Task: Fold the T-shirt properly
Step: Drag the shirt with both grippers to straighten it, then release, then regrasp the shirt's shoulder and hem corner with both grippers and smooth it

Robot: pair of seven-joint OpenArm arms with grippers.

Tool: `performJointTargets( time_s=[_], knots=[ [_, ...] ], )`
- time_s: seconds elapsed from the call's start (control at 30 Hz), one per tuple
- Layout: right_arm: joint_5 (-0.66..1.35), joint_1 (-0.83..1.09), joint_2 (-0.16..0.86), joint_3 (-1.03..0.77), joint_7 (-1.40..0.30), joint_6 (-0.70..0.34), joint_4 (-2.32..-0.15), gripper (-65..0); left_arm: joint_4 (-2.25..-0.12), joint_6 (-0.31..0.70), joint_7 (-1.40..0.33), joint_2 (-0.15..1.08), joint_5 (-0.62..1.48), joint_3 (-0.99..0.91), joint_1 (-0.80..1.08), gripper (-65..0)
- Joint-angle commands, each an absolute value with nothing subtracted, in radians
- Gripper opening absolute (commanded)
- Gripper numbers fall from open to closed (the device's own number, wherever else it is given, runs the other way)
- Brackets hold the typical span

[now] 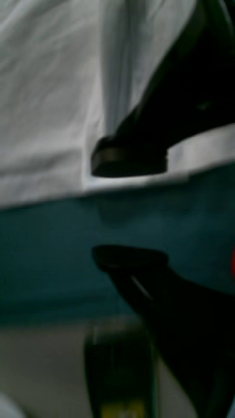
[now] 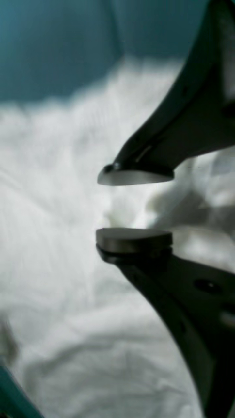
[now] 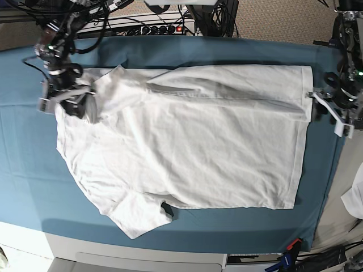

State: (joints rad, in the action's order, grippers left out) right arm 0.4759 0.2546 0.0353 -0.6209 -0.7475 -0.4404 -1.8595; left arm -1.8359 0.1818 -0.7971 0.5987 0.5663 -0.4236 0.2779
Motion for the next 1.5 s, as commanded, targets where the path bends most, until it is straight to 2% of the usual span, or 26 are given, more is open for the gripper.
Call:
performJointTargets(
  time_s=[0.0,0.17,0.23,0.37,0.57,0.67,0.83,1.03,1.17,1.33,1.47],
  knots=[
    [0.519,0.252,0.050,-0.661,-0.749,-0.445,-1.908,-42.7,-1.877,0.180,-0.787,0.636,0.568,-0.468,0.267,-31.3],
    [0.708,0.337,0.047,-0.857,-0.854,-0.444,-1.983,-42.7,-1.974,0.184,-0.794,0.689,0.579,-0.638,0.300,-31.3],
    [0.763,0.393,0.037,-0.904,-0.873,-0.414,-1.982,-42.7,-1.990,0.184,-0.793,0.709,0.583,-0.698,0.320,-31.3],
    [0.864,0.505,-0.015,-0.915,-0.891,-0.400,-1.982,-42.7,-1.992,0.184,-0.793,0.723,0.598,-0.771,0.338,-31.3],
    [0.962,0.566,-0.072,-0.861,-0.906,-0.450,-1.982,-42.8,-1.992,0.184,-0.795,0.723,0.599,-0.783,0.338,-31.3],
    [0.995,0.556,-0.061,-0.844,-0.905,-0.505,-1.983,-42.8,-1.991,0.192,-0.812,0.723,0.612,-0.783,0.350,-31.3],
    [0.968,0.549,-0.037,-0.865,-0.906,-0.508,-1.984,-42.8,-1.969,0.229,-0.842,0.722,0.660,-0.783,0.418,-31.3],
    [0.981,0.549,-0.023,-1.006,-0.921,-0.503,-1.984,-42.8,-1.952,0.263,-0.899,0.716,0.712,-0.783,0.527,-31.3],
    [0.879,0.549,0.028,-1.094,-0.924,-0.378,-1.978,-42.8,-1.952,0.271,-0.899,0.712,0.719,-0.783,0.597,-31.3],
    [0.903,0.533,0.086,-1.098,-0.932,-0.368,-1.878,-42.8,-1.952,0.287,-0.898,0.678,0.729,-0.783,0.614,-31.3],
    [0.982,0.481,0.089,-1.059,-0.962,-0.414,-1.719,-42.8,-1.952,0.290,-0.898,0.643,0.754,-0.783,0.614,-31.3]
  ],
)
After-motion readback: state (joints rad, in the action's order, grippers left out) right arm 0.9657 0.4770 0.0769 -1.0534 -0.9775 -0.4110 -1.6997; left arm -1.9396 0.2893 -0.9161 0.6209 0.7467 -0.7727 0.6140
